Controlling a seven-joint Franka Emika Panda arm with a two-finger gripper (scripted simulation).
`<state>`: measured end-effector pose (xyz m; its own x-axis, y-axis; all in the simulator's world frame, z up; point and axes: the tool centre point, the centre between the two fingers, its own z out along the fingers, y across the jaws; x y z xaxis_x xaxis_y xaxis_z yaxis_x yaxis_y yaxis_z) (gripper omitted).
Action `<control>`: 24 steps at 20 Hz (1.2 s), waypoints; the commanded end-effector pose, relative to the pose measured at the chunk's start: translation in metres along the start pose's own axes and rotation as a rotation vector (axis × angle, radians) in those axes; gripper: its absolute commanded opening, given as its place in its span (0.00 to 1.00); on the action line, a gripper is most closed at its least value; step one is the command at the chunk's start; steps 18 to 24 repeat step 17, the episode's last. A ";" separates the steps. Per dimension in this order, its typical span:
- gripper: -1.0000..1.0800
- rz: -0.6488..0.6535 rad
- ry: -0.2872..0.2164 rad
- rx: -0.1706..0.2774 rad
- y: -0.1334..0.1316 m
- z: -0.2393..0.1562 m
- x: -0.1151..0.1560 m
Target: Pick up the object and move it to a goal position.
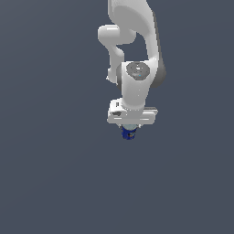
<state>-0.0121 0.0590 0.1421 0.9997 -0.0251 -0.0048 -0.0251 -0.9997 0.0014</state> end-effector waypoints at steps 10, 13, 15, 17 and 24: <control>0.00 0.000 0.005 0.001 -0.070 -0.072 0.019; 0.00 0.000 0.005 0.001 -0.078 -0.079 0.021; 0.00 0.000 0.005 0.001 -0.080 -0.081 0.022; 0.00 0.000 0.005 0.001 -0.081 -0.082 0.022; 0.00 0.000 0.005 0.001 -0.081 -0.082 0.022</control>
